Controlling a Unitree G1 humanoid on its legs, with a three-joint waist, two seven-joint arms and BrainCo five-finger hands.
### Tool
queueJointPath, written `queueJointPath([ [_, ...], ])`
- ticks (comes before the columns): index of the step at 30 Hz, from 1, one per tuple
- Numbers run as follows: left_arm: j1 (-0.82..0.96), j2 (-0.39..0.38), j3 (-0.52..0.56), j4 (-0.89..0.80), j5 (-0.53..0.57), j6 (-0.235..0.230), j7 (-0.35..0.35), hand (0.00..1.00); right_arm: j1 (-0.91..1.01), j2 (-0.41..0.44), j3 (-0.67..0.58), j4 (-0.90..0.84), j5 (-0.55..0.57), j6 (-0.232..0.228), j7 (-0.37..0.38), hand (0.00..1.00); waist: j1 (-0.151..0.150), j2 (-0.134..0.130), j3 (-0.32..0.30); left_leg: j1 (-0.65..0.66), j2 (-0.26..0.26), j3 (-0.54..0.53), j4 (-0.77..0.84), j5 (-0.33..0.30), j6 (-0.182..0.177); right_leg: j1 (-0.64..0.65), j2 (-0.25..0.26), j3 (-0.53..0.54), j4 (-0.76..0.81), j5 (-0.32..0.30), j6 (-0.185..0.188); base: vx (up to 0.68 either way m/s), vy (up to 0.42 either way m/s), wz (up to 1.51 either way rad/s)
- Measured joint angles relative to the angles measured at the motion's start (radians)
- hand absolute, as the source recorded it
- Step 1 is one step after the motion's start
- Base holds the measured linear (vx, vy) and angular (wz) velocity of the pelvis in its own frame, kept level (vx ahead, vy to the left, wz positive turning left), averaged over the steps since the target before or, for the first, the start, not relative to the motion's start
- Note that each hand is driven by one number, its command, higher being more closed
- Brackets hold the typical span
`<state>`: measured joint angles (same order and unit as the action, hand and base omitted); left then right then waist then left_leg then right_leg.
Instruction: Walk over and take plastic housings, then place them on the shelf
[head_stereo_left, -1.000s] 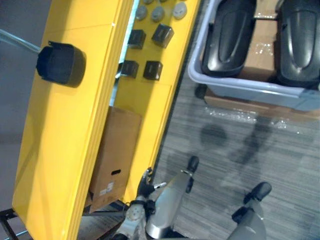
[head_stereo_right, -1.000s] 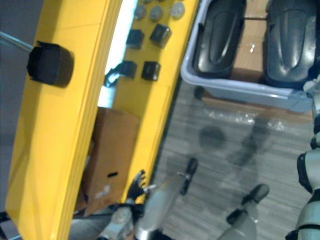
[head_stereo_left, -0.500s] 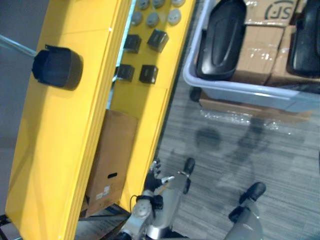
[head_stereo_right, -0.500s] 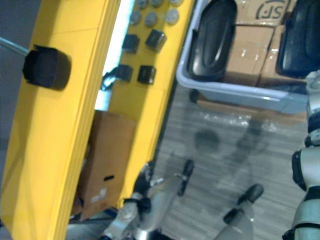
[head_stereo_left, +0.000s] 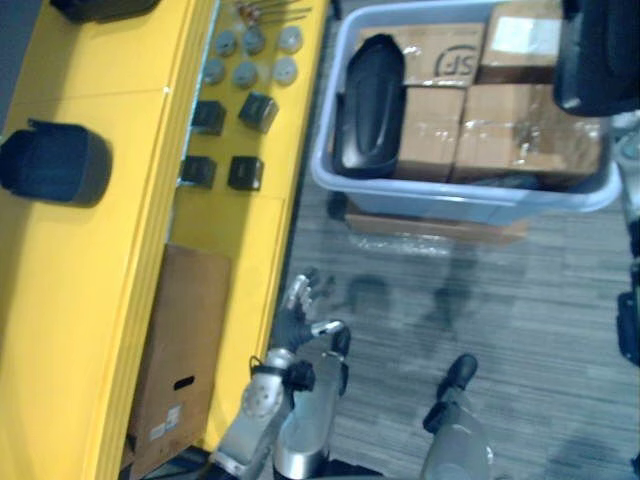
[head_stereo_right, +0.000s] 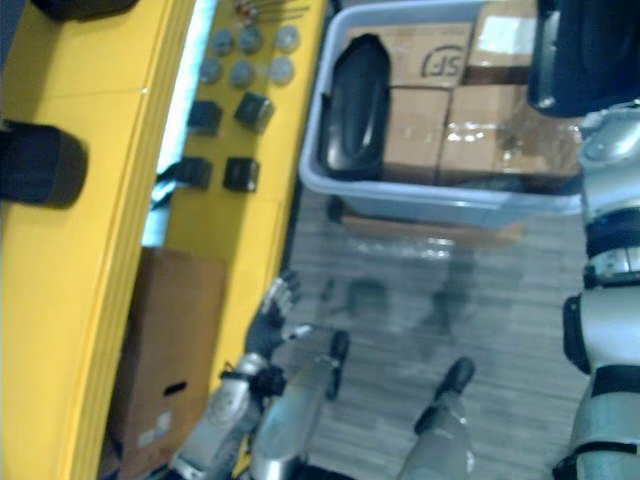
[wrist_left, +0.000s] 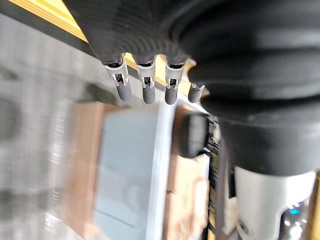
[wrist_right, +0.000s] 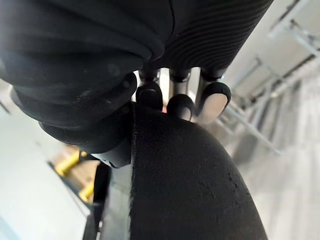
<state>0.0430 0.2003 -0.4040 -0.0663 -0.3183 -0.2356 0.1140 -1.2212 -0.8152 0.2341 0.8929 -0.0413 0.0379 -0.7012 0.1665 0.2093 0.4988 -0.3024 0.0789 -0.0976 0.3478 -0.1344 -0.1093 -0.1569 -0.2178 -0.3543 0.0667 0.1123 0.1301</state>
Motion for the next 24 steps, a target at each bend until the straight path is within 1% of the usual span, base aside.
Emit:
queueJointPath([
  [1, -0.005, 0.012, 0.017, -0.042, -0.019, 0.023, -0.012, 0.0, 0.013, 0.031, -0.031, -0.062, -0.005, 0.0, -0.01, 1.0, -0.018, -0.013, 0.009, 0.018, 0.004, 0.001, -0.01, 0.002, -0.002, 0.017, 0.004, -0.001, -0.01, 0.002, -0.002, 0.04, -0.019, -0.06],
  [3, -0.031, 0.032, 0.041, -0.092, -0.035, 0.067, -0.021, 0.0, 0.067, 0.076, -0.062, -0.194, -0.02, -0.002, -0.029, 1.0, -0.024, -0.03, 0.019, 0.054, 0.014, 0.015, -0.033, 0.004, -0.006, 0.044, 0.014, 0.001, -0.026, 0.007, -0.009, 0.05, -0.021, -0.13],
  [4, -0.059, 0.03, 0.059, -0.111, -0.043, 0.106, -0.022, 0.0, 0.112, 0.109, -0.07, -0.282, -0.043, -0.003, -0.042, 1.0, -0.028, -0.038, 0.018, 0.081, 0.015, 0.023, -0.052, 0.008, -0.01, 0.062, 0.017, 0.001, -0.035, 0.007, -0.009, 0.06, -0.02, -0.12],
  [5, -0.071, 0.029, 0.067, -0.119, -0.062, 0.123, -0.023, 0.0, 0.131, 0.134, -0.073, -0.321, -0.057, -0.004, -0.042, 1.0, -0.031, -0.042, 0.017, 0.096, 0.016, 0.027, -0.064, 0.01, -0.01, 0.072, 0.017, 0.002, -0.04, 0.007, -0.009, 0.08, -0.029, -0.09],
  [6, -0.118, 0.029, 0.079, -0.133, -0.108, 0.18, -0.023, 0.0, 0.207, 0.208, -0.073, -0.442, -0.112, -0.004, -0.04, 1.0, -0.045, -0.06, 0.006, 0.131, 0.018, 0.035, -0.1, 0.02, -0.012, 0.093, 0.019, 0.004, -0.054, 0.008, -0.009, 0.05, -0.02, -0.09],
  [7, -0.128, 0.029, 0.08, -0.133, -0.113, 0.188, -0.023, 0.0, 0.222, 0.221, -0.073, -0.462, -0.122, -0.005, -0.04, 1.0, -0.046, -0.065, 0.001, 0.133, 0.018, 0.038, -0.105, 0.022, -0.012, 0.093, 0.019, 0.005, -0.056, 0.008, -0.009, 0.08, -0.024, -0.12],
  [9, -0.188, 0.029, 0.079, -0.129, -0.154, 0.24, -0.011, 0.0, 0.345, 0.322, -0.068, -0.573, -0.184, -0.014, -0.038, 1.0, -0.05, -0.113, -0.038, 0.163, 0.023, 0.057, -0.15, 0.033, -0.017, 0.097, 0.026, 0.017, -0.072, 0.009, -0.01, 0.08, -0.018, -0.17],
  [10, -0.205, 0.029, 0.079, -0.123, -0.16, 0.252, -0.005, 0.0, 0.373, 0.344, -0.064, -0.591, -0.197, -0.014, -0.037, 1.0, -0.053, -0.124, -0.044, 0.172, 0.025, 0.059, -0.155, 0.034, -0.017, 0.106, 0.028, 0.02, -0.078, 0.009, -0.01, 0.08, -0.017, -0.15],
  [11, -0.242, 0.028, 0.08, -0.097, -0.193, 0.271, 0.004, 0.0, 0.423, 0.382, -0.05, -0.615, -0.227, -0.014, -0.034, 1.0, -0.063, -0.145, -0.058, 0.198, 0.027, 0.068, -0.171, 0.034, -0.017, 0.123, 0.029, 0.023, -0.087, 0.009, -0.01, 0.08, -0.008, -0.19],
  [12, -0.274, 0.028, 0.083, -0.06, -0.196, 0.281, 0.031, 0.0, 0.461, 0.418, -0.032, -0.621, -0.26, -0.018, -0.026, 1.0, -0.071, -0.166, -0.083, 0.212, 0.029, 0.085, -0.18, 0.034, -0.017, 0.127, 0.029, 0.029, -0.091, 0.01, -0.009, 0.05, -0.002, -0.21],
  [14, -0.318, 0.026, 0.088, 0.001, -0.196, 0.281, 0.056, 0.0, 0.508, 0.442, -0.009, -0.644, -0.298, -0.02, -0.015, 1.0, -0.085, -0.186, -0.12, 0.218, 0.031, 0.101, -0.185, 0.034, -0.017, 0.127, 0.028, 0.033, -0.097, 0.018, -0.012, 0.04, 0.009, -0.19],
  [15, -0.327, 0.026, 0.093, 0.017, -0.197, 0.281, 0.061, 0.0, 0.515, 0.45, -0.001, -0.645, -0.311, -0.023, -0.013, 1.0, -0.087, -0.192, -0.128, 0.224, 0.032, 0.109, -0.185, 0.034, -0.017, 0.127, 0.029, 0.036, -0.098, 0.023, -0.014, 0.03, 0.018, -0.28],
  [16, -0.341, 0.024, 0.107, 0.048, -0.228, 0.281, 0.062, 0.0, 0.525, 0.466, 0.018, -0.645, -0.33, -0.038, 0.0, 1.0, -0.095, -0.198, -0.134, 0.248, 0.033, 0.121, -0.184, 0.034, -0.017, 0.144, 0.031, 0.047, -0.108, 0.036, -0.021, 0.01, 0.02, -0.28],
  [17, -0.344, 0.022, 0.109, 0.057, -0.236, 0.281, 0.061, 0.0, 0.531, 0.468, 0.023, -0.646, -0.334, -0.045, 0.003, 1.0, -0.097, -0.2, -0.139, 0.255, 0.033, 0.134, -0.184, 0.034, -0.017, 0.15, 0.03, 0.053, -0.111, 0.038, -0.022, 0.0, 0.021, -0.28],
  [19, -0.347, 0.012, 0.109, 0.077, -0.274, 0.282, 0.061, 0.0, 0.559, 0.473, 0.043, -0.647, -0.348, -0.076, 0.01, 1.0, -0.1, -0.206, -0.162, 0.266, 0.032, 0.139, -0.183, 0.033, -0.017, 0.157, 0.029, 0.055, -0.111, 0.039, -0.021, -0.02, 0.014, -0.11],
  [20, -0.352, 0.003, 0.109, 0.093, -0.274, 0.281, 0.066, 0.0, 0.571, 0.477, 0.058, -0.647, -0.35, -0.084, 0.017, 1.0, -0.1, -0.209, -0.175, 0.266, 0.034, 0.14, -0.182, 0.033, -0.017, 0.157, 0.031, 0.055, -0.112, 0.039, -0.021, -0.04, 0.003, -0.03],
  [24, -0.357, -0.013, 0.108, 0.126, -0.274, 0.28, 0.09, 0.0, 0.586, 0.49, 0.107, -0.642, -0.361, -0.105, 0.039, 1.0, -0.099, -0.214, -0.179, 0.265, 0.035, 0.144, -0.175, 0.028, -0.013, 0.157, 0.036, 0.055, -0.115, 0.039, -0.022, -0.11, -0.011, -0.04],
])
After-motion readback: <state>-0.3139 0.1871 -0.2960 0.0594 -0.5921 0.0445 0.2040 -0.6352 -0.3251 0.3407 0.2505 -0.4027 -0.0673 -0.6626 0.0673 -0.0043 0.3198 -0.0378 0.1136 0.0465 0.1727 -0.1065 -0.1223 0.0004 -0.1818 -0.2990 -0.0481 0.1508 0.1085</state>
